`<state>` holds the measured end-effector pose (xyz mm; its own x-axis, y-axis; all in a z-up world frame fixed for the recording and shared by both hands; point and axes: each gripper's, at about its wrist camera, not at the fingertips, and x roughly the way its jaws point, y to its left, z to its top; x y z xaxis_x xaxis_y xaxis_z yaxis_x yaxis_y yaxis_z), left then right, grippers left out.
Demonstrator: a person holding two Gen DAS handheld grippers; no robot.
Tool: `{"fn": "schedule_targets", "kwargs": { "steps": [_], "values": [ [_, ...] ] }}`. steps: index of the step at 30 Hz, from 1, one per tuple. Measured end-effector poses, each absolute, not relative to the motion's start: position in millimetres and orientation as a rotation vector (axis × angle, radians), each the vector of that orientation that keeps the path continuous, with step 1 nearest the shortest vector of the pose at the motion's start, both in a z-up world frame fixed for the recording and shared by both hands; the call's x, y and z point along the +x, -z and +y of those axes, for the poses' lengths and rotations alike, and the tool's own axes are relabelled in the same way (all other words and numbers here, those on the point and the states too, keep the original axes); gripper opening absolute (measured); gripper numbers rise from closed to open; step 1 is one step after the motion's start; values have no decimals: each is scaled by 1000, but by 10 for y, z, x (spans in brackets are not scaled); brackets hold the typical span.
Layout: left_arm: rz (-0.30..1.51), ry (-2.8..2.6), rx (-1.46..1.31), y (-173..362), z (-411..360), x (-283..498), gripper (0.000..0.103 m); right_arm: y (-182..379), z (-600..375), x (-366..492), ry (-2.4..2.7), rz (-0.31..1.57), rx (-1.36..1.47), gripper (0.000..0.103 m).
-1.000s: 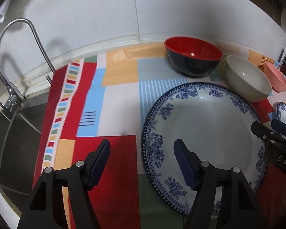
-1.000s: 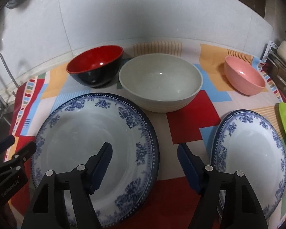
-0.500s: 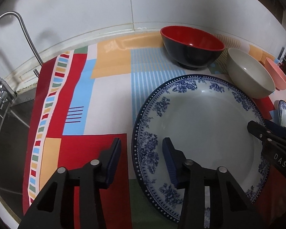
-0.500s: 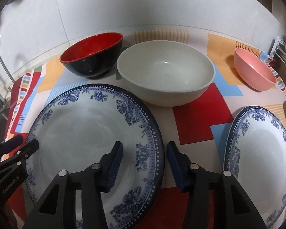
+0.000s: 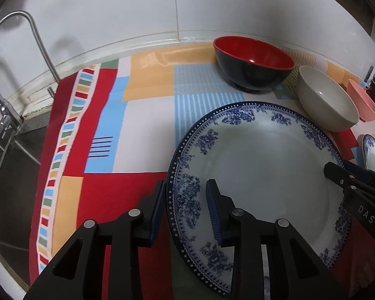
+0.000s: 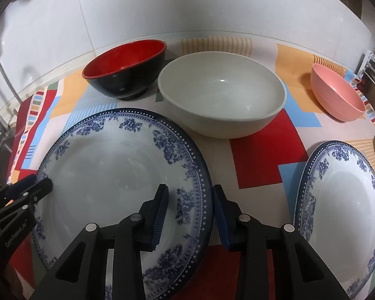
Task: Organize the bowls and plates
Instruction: 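Lift the plate with both grippers, carry it toward the sink, lower and open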
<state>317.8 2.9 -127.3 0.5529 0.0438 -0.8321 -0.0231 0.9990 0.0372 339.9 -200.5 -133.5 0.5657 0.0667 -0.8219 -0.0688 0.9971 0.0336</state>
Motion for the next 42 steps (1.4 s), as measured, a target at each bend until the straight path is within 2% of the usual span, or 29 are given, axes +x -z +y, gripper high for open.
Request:
{"fn": "schedule_targets", "kwargs": {
  "steps": [19, 42],
  "values": [
    [933, -259, -62, 983, 686, 2418, 33, 1057, -1362, 2974, -267, 907, -87, 36],
    [995, -412, -110, 1253, 1024, 2097, 34, 1300, -805, 2843, -439, 991, -181, 36]
  ]
}}
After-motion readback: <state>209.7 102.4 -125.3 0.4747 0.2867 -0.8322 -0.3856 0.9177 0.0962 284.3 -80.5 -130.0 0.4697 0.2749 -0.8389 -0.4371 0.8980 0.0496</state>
